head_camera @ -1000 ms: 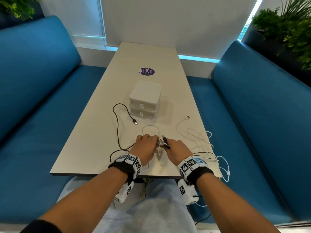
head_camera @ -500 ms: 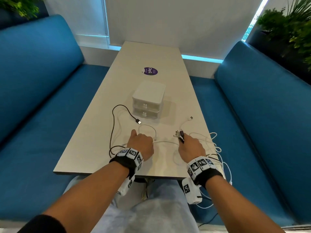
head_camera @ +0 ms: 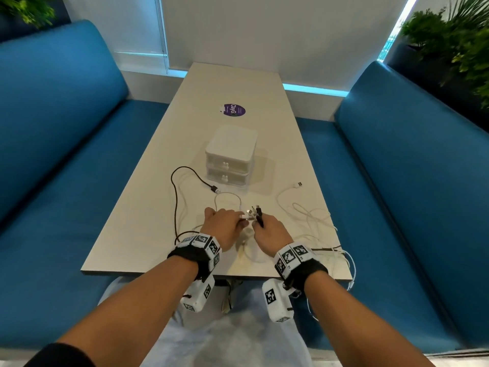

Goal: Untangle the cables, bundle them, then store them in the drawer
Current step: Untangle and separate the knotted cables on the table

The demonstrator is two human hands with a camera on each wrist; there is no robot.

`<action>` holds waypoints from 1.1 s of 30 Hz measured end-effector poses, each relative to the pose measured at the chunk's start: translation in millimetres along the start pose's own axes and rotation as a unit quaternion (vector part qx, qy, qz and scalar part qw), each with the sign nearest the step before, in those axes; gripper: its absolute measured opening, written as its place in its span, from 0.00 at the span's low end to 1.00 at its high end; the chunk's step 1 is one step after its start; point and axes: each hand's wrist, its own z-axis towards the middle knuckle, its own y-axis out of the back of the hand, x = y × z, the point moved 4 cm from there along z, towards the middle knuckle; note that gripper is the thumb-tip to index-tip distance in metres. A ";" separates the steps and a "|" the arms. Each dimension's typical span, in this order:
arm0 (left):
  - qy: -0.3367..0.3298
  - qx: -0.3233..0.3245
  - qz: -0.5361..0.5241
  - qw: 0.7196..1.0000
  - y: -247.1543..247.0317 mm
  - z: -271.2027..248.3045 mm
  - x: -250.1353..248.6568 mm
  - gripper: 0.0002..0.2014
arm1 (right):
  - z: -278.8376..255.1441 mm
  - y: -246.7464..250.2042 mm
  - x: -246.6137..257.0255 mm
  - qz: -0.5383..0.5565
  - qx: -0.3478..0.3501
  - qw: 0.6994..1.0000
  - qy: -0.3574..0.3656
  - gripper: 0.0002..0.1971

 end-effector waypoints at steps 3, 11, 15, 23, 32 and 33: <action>-0.005 0.003 -0.016 1.000 0.7 -0.6 3.1 0.13 | 3.5 -4.8 -3.6 -0.027 0.002 1.000 0.012 0.13; -0.043 0.024 0.145 0.988 -3.1 -8.7 7.2 0.16 | 4.9 9.5 -28.8 -0.191 -0.021 0.981 -0.035 0.13; -0.040 0.027 0.135 0.990 -3.4 -10.7 15.3 0.17 | 2.8 37.8 -51.1 -0.219 -0.041 0.969 -0.102 0.12; -0.050 0.039 0.135 0.989 -11.2 -11.9 -5.4 0.17 | -0.5 15.2 -24.1 -0.170 -0.032 0.985 -0.016 0.14; -0.084 0.001 0.149 0.985 -9.2 -17.1 2.9 0.16 | 0.5 10.2 -30.4 -0.148 -0.003 0.989 -0.009 0.15; -0.081 -0.002 0.157 0.984 -7.8 -18.1 8.3 0.16 | 1.5 16.5 -37.7 -0.157 -0.014 0.987 -0.032 0.14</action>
